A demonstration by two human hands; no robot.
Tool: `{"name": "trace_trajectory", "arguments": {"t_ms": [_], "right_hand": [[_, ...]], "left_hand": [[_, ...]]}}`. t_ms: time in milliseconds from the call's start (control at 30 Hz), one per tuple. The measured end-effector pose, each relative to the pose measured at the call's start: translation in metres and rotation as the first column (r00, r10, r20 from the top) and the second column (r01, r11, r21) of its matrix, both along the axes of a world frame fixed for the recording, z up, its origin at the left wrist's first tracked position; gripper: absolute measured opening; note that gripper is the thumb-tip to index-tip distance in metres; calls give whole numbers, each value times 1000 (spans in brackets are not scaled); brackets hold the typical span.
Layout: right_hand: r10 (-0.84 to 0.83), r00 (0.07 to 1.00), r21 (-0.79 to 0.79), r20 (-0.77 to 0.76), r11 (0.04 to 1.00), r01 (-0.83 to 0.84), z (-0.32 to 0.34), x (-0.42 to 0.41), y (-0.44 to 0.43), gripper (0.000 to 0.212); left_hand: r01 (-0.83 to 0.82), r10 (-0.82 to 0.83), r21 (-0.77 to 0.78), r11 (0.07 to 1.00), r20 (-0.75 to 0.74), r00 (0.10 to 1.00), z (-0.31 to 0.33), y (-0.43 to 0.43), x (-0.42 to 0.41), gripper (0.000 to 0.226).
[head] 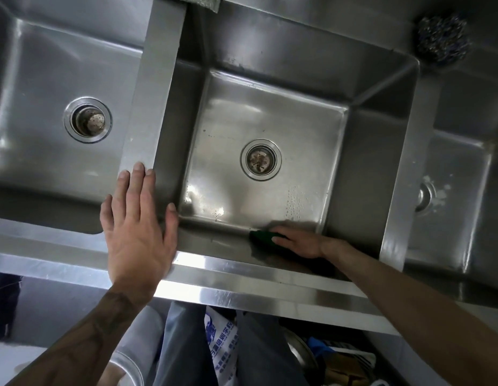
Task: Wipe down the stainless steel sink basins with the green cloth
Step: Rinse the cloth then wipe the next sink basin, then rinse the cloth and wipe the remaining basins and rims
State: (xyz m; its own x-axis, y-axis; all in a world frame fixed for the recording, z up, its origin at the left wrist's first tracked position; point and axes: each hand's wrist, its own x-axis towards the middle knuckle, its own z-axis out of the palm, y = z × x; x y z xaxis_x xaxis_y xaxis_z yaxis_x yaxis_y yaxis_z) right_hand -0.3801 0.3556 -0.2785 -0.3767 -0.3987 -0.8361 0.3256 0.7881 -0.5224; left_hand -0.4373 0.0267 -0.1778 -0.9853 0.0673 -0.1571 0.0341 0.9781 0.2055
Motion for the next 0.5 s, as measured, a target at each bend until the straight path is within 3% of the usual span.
{"name": "trace_trajectory", "arguments": {"t_ms": [167,333,433,500], "right_hand": [[-54,998,10,13,999,54,23,2,-1,39],[-250,966,-95,64,962,255,79,3,-3,36],[-528,849,-117,1,843,525,91,-2,-15,31],[-707,707,-160,-18,700,696,88,-4,-25,24]], "left_hand": [[40,-41,34,999,13,999,-1,-3,1,68],[271,-260,246,931,-77,963,-1,24,14,42],[289,-362,346,893,168,917,-2,79,23,45],[140,-326,417,898,418,848,-8,112,24,59]]}}
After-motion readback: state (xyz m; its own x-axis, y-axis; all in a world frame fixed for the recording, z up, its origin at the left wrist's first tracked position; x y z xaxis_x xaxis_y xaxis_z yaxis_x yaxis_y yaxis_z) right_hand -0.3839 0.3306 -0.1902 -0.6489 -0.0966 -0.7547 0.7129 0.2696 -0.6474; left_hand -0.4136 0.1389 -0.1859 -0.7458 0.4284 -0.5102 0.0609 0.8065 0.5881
